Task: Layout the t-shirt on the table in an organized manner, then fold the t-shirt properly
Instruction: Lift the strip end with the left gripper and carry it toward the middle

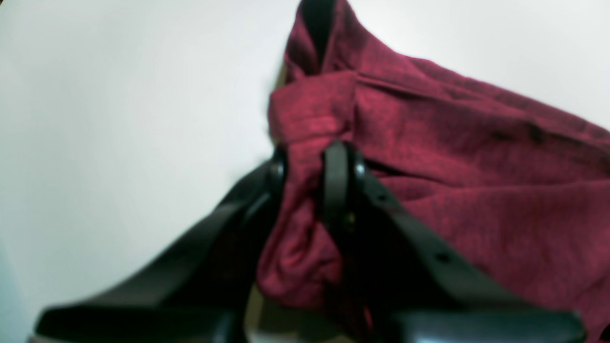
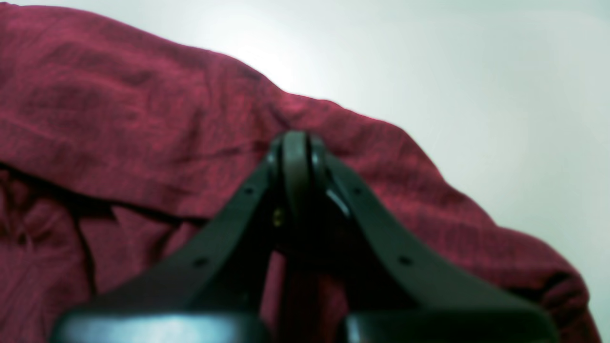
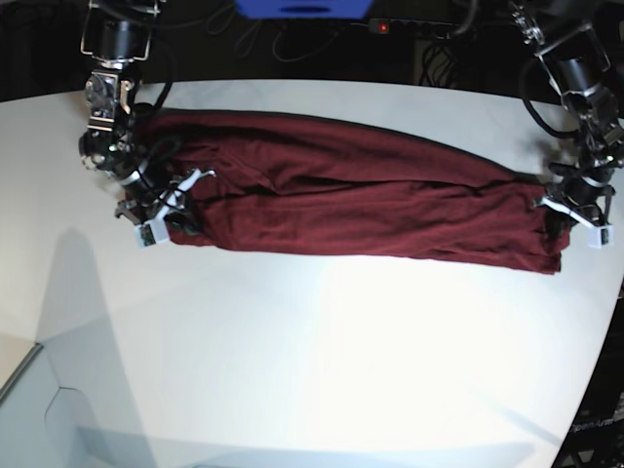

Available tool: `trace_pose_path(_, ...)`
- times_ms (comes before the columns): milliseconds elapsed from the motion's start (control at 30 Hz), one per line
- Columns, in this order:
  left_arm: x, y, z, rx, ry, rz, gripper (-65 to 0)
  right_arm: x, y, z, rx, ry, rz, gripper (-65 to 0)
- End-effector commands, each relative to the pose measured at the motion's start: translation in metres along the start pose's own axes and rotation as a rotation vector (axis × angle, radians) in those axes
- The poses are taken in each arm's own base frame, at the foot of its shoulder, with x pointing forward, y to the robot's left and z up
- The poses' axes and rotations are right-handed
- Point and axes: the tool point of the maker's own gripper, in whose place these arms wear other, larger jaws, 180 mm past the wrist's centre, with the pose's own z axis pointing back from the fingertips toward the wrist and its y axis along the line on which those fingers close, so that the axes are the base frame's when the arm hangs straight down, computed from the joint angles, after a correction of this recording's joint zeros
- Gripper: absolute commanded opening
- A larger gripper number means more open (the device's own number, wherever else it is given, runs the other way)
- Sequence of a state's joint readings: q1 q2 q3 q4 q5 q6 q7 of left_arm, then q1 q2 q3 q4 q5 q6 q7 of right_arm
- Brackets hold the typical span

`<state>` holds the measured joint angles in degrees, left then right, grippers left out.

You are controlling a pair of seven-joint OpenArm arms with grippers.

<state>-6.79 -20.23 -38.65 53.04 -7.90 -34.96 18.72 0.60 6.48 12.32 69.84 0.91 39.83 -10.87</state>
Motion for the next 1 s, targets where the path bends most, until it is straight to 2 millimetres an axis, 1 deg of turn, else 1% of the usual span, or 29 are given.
trace_pose_path(0, 0.034, 0.013, 0.008, 0.034, -0.086, -0.024, -64.9, -0.002, -0.003, 0.001, -0.005, 0.032, 0.022, -65.0)
trace_pose_path(67, 0.064, 0.014, 0.019, 0.053, -0.161, -0.057, -65.0, -0.001, -0.004, 0.0, -0.006, 0.03, 0.024, -65.0)
trace_pose_path(133, 0.088, 0.004, 0.028, 0.05, -0.236, -0.083, -65.0, -0.001, -0.004, 0.0, -0.006, 0.03, 0.024, -65.0)
trace_pose_path(233, 0.117, -0.008, 0.04, 0.049, -0.314, -0.132, -65.0, -0.001, -0.004, 0.001, -0.006, 0.028, 0.025, -65.0)
trace_pose_path(267, 0.125, -0.012, 0.044, 0.047, -0.334, -0.15, -65.0, -0.001, -0.004, 0.001, -0.006, 0.028, 0.025, -65.0)
trace_pose_path(333, 0.129, -0.022, 0.05, 0.039, -0.357, -0.166, -65.0, -0.001, -0.004, 0.001, -0.006, 0.028, 0.025, -65.0)
trace_pose_path(400, 0.137, -0.029, 0.056, 0.036, -0.385, -0.186, -65.0, -0.001, -0.004, 0.0, -0.006, 0.03, 0.024, -65.0)
trace_pose_path(467, 0.14, -0.04, 0.058, 0.023, -0.396, -0.2, -65.0, -0.001, -0.004, 0.001, -0.006, 0.028, 0.025, -65.0)
trace_pose_path(533, 0.133, -0.047, 0.06, 0.014, -0.362, -0.225, -65.0, -0.001, -0.004, 0.001, -0.006, 0.028, 0.025, -65.0)
trace_pose_path(567, 0.13, -0.054, 0.062, 0.0, -0.352, -0.248, -65.0, -0.001, -0.004, 0.001, -0.006, 0.028, 0.025, -65.0)
trace_pose_path(600, 0.132, -0.065, 0.064, -0.021, -0.358, -0.278, -65.0, -0.001, -0.004, 0.001, -0.006, 0.03, 0.025, -65.0)
trace_pose_path(767, 0.125, -0.115, 0.067, -0.126, -0.347, -0.388, -65.0, -0.001, -0.002, 0.0, -0.001, 0.032, 0.026, -65.0)
trace_pose_path(800, 0.126, -0.128, 0.067, -0.153, -0.351, -0.409, -65.0, -0.001, -0.001, -0.001, 0.0, 0.034, 0.026, -65.0)
trace_pose_path(867, 0.118, -0.147, 0.067, -0.194, -0.338, -0.443, -65.0, -0.001, -0.001, -0.001, 0.001, 0.033, 0.025, -65.0)
trace_pose_path(967, 0.104, -0.181, 0.067, -0.262, -0.312, -0.53, -65.0, -0.001, -0.001, -0.001, 0.001, 0.033, 0.025, -65.0)
